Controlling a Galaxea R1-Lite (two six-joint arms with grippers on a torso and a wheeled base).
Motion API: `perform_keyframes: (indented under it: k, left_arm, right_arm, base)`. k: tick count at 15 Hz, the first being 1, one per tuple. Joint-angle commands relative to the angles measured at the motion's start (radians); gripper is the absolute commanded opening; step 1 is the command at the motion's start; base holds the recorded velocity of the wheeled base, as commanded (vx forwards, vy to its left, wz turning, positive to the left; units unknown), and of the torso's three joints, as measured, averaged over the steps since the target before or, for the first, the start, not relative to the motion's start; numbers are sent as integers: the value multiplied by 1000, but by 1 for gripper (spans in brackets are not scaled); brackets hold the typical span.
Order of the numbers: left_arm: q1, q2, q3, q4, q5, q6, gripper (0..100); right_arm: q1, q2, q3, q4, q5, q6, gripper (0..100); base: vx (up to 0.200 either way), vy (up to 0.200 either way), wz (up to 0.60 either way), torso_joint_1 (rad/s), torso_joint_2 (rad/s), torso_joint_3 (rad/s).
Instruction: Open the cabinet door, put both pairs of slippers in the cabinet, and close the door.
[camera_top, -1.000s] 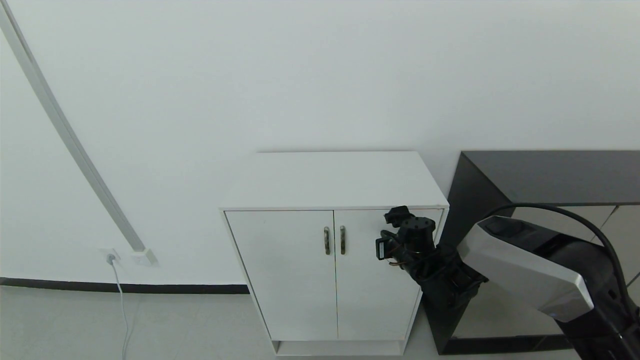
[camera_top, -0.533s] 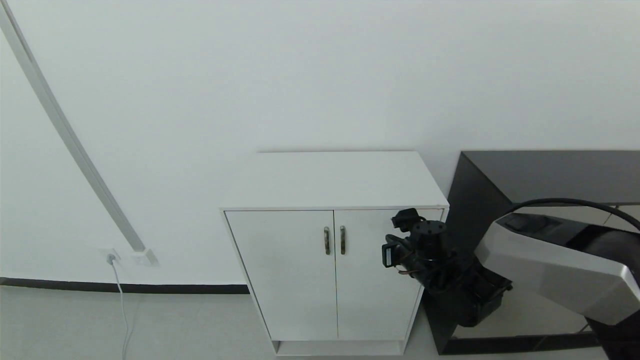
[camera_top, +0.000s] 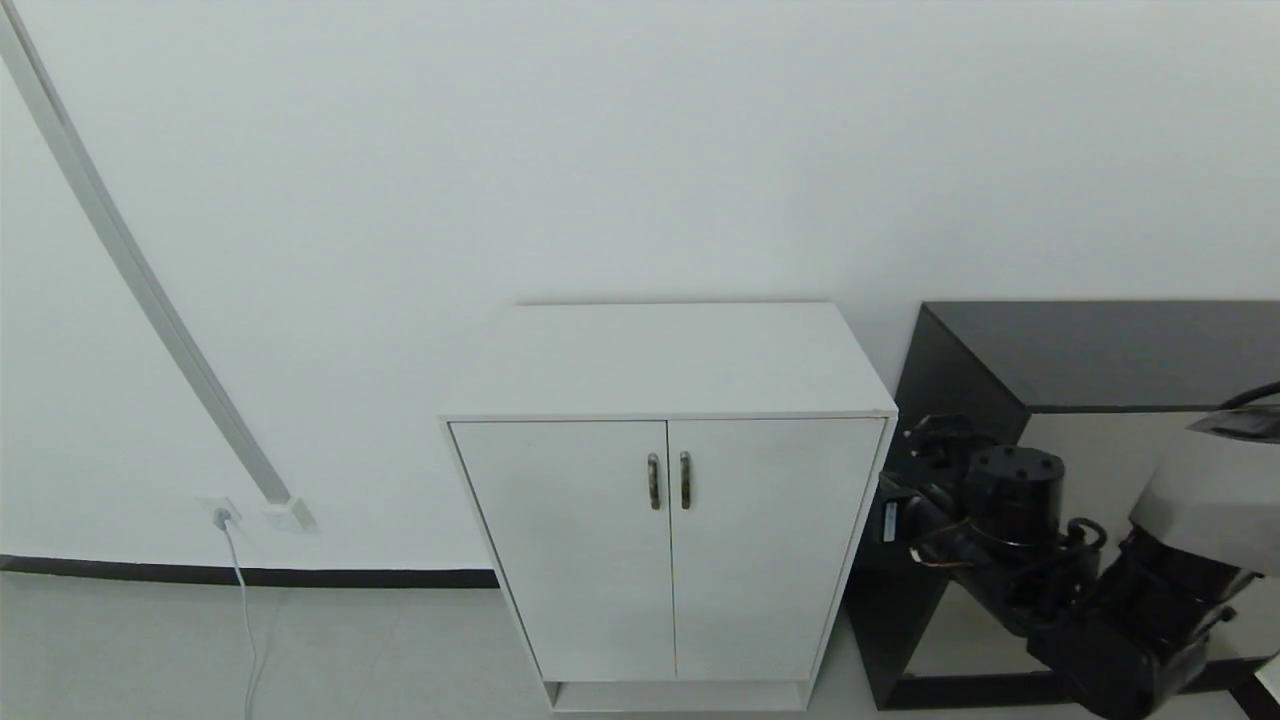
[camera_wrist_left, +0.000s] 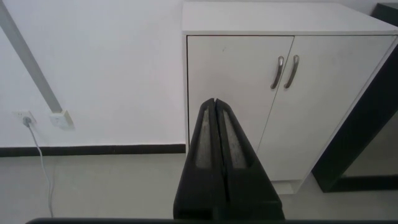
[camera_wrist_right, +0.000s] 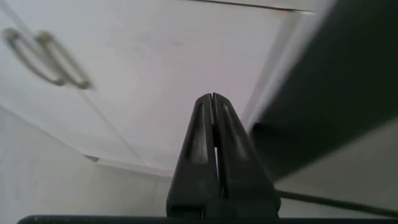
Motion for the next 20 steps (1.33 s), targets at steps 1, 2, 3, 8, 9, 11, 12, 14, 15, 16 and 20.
perform_keyframes:
  k: [1,2,3,8,9,11,12,14,15,16,20]
  left_arm:
    - [0,1,0,0,0,0,0]
    - [0,1,0,0,0,0,0]
    - [0,1,0,0,0,0,0]
    - [1,1,0,0,0,0,0]
    - [0,1,0,0,0,0,0]
    - [0,1,0,0,2,0,0]
    - [1,1,0,0,0,0,0]
    - [1,1,0,0,0,0,0]
    - [0,1,0,0,0,0,0]
    - [0,1,0,0,0,0,0]
    - [0,1,0,0,-2,1,0]
  right_arm:
    - [-65,-109,176,-91,-22,-1,0]
    - [-94,-126,230,-136,-22,-5,0]
    - [-128,-141,278,-171,-22,-22,0]
    - [-238,-216,474,-240,-22,-51,0]
    - [-243,-239,500,-240,-22,-53,0]
    - [-243,-299,551,-240,-22,-54,0]
    - [-243,-328,554,-240,-24,-53,0]
    - [-244,-369,554,-234,-24,-59,0]
    - [-244,-383,554,-222,-24,-65,0]
    - [-243,-426,554,-185,-24,-68,0]
    - [-238,-652,554,91,-17,-74,0]
  base:
    - [0,0,0,0,0,0]
    - [0,0,0,0,0,0]
    - [0,0,0,0,0,0]
    - [0,0,0,0,0,0]
    - [0,0,0,0,0,0]
    - [0,0,0,0,0,0]
    - [0,0,0,0,0,0]
    - [0,0,0,0,0,0]
    - [0,0,0,0,0,0]
    - [0,0,0,0,0,0]
    - [0,0,0,0,0,0]
